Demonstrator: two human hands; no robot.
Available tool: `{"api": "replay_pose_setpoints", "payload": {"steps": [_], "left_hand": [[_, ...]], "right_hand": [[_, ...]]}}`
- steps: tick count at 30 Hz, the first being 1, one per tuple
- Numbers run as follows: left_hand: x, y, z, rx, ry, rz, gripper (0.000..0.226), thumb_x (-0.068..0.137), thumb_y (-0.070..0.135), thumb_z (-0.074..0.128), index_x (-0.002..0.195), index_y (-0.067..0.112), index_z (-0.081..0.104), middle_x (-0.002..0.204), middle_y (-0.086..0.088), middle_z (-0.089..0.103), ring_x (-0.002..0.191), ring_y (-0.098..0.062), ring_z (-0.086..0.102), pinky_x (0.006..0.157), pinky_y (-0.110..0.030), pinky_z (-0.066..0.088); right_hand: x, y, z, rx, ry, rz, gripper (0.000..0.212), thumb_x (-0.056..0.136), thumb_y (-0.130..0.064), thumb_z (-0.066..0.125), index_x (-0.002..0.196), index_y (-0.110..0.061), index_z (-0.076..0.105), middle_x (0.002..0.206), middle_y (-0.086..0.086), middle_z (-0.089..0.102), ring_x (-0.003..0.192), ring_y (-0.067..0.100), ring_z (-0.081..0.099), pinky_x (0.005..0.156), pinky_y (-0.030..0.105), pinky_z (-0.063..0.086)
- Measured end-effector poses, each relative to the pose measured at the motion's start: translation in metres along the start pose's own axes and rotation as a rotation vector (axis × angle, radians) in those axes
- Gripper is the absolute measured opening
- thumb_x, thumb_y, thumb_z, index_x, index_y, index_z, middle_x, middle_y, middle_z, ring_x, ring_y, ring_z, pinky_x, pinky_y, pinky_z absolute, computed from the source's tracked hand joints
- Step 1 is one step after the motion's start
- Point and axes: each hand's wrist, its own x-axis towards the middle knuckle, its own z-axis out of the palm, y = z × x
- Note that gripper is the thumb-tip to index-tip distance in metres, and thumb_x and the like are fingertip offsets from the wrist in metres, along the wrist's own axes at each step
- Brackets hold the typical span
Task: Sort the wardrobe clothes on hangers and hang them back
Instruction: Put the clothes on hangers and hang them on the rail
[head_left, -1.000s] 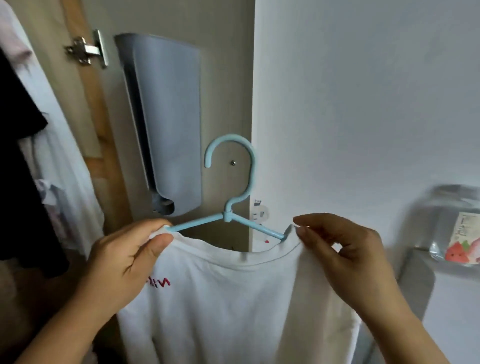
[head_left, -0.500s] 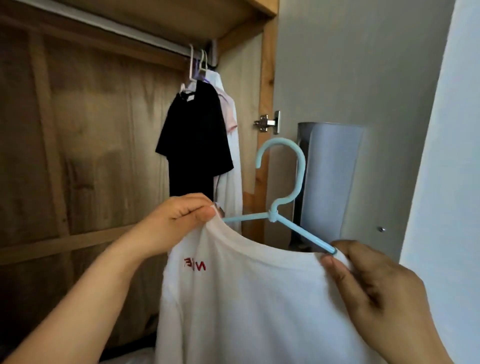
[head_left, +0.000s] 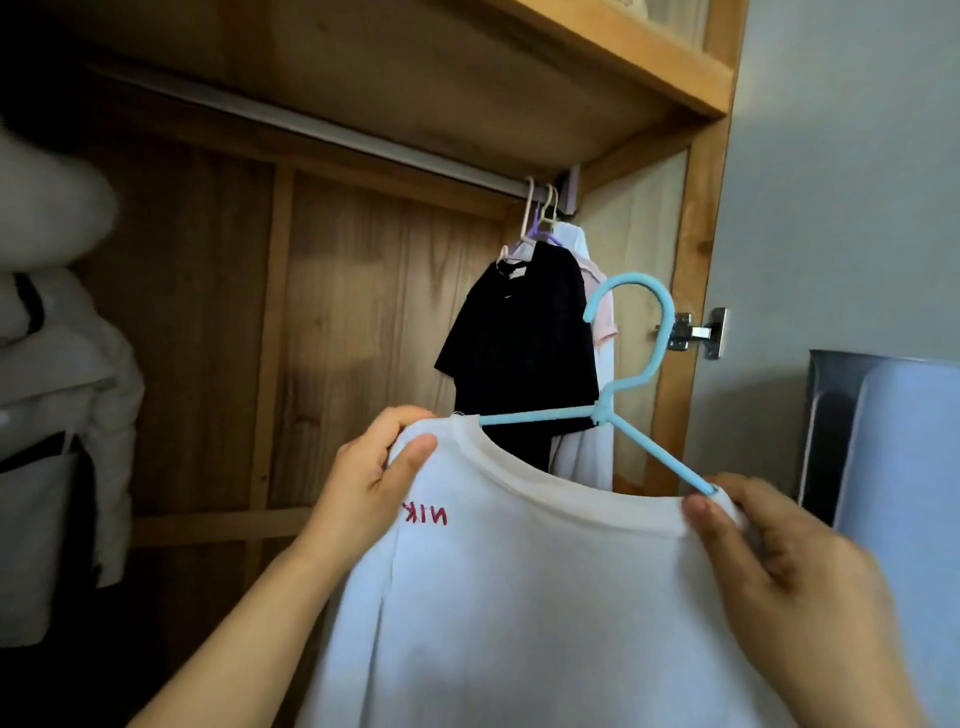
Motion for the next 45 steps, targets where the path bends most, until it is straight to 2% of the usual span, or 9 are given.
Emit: {"api": "replay_pose_setpoints", "payload": {"steps": [5, 10, 13, 16, 18, 23, 30, 37, 45], "left_hand": [[0.046, -0.050, -0.015, -0.120, -0.161, -0.041, 0.059, 0.078, 0.057, 0.048, 0.074, -0.002, 0.056, 0.066, -0.005, 0.052, 0.060, -0.010, 0.049, 0.058, -0.025, 0.039], [0.098, -0.097, -0.013, -0.183, -0.242, -0.134, 0.035, 0.083, 0.044, 0.051, 0.094, 0.018, 0.071, 0.104, 0.007, 0.065, 0.096, -0.005, 0.062, 0.081, -0.011, 0.044], [0.136, -0.122, -0.003, -0.024, -0.138, -0.063, 0.015, 0.094, 0.031, 0.053, 0.095, 0.030, 0.067, 0.094, 0.018, 0.070, 0.091, 0.003, 0.062, 0.072, -0.005, 0.042], [0.169, -0.141, 0.005, 0.160, 0.023, 0.097, 0.030, 0.087, 0.044, 0.047, 0.098, 0.026, 0.069, 0.091, 0.018, 0.067, 0.092, 0.010, 0.056, 0.072, 0.000, 0.036], [0.204, -0.148, 0.012, 0.204, 0.088, 0.178, 0.044, 0.081, 0.053, 0.041, 0.099, 0.023, 0.068, 0.094, 0.016, 0.062, 0.093, 0.009, 0.053, 0.072, 0.000, 0.035], [0.257, -0.154, 0.022, 0.173, 0.200, 0.358, 0.032, 0.081, 0.051, 0.042, 0.096, 0.032, 0.062, 0.093, 0.021, 0.057, 0.084, 0.004, 0.054, 0.071, -0.005, 0.037], [0.307, -0.185, 0.041, 0.076, 0.152, 0.277, 0.048, 0.073, 0.061, 0.040, 0.070, 0.017, 0.058, 0.057, -0.005, 0.058, 0.056, -0.025, 0.059, 0.058, -0.043, 0.051], [0.348, -0.204, 0.061, 0.124, 0.125, 0.250, 0.026, 0.076, 0.057, 0.046, 0.067, 0.033, 0.054, 0.050, 0.010, 0.051, 0.048, -0.010, 0.044, 0.050, -0.028, 0.035], [0.375, -0.203, 0.080, 0.153, 0.142, 0.279, 0.030, 0.085, 0.046, 0.053, 0.069, 0.022, 0.059, 0.061, 0.010, 0.058, 0.062, -0.012, 0.054, 0.056, -0.025, 0.039]], "right_hand": [[0.041, 0.008, 0.044, -0.035, -0.033, -0.048, 0.019, 0.089, -0.041, 0.052, 0.085, -0.031, 0.068, 0.060, -0.013, 0.052, 0.057, 0.019, 0.050, 0.050, 0.026, 0.036], [0.075, 0.011, 0.098, 0.009, -0.066, 0.007, 0.015, 0.088, -0.044, 0.057, 0.088, -0.036, 0.069, 0.068, -0.009, 0.059, 0.075, 0.030, 0.063, 0.060, 0.037, 0.043], [0.108, 0.010, 0.126, -0.050, -0.048, -0.004, 0.025, 0.086, -0.051, 0.048, 0.089, -0.037, 0.068, 0.066, -0.010, 0.055, 0.077, 0.031, 0.062, 0.058, 0.034, 0.040], [0.137, 0.002, 0.147, -0.109, -0.039, 0.022, 0.026, 0.088, -0.053, 0.046, 0.091, -0.035, 0.066, 0.063, -0.008, 0.054, 0.082, 0.034, 0.061, 0.059, 0.034, 0.036], [0.171, -0.003, 0.164, -0.151, 0.010, 0.015, 0.019, 0.088, -0.047, 0.052, 0.097, -0.036, 0.064, 0.072, -0.001, 0.063, 0.089, 0.034, 0.060, 0.061, 0.033, 0.034], [0.252, -0.028, 0.193, -0.261, 0.137, -0.059, 0.028, 0.090, -0.041, 0.053, 0.118, -0.039, 0.058, 0.105, 0.005, 0.069, 0.104, 0.033, 0.058, 0.068, 0.034, 0.034], [0.358, -0.049, 0.248, -0.423, 0.176, -0.140, 0.027, 0.092, -0.032, 0.050, 0.117, -0.033, 0.058, 0.116, 0.007, 0.064, 0.108, 0.034, 0.056, 0.072, 0.033, 0.038], [0.422, -0.046, 0.276, -0.575, 0.198, -0.166, 0.028, 0.090, -0.023, 0.047, 0.113, -0.029, 0.060, 0.110, 0.011, 0.064, 0.101, 0.034, 0.058, 0.068, 0.031, 0.032], [0.449, -0.038, 0.289, -0.647, 0.188, -0.180, 0.027, 0.090, -0.023, 0.046, 0.113, -0.027, 0.060, 0.110, 0.010, 0.064, 0.101, 0.034, 0.059, 0.069, 0.030, 0.033]]}}
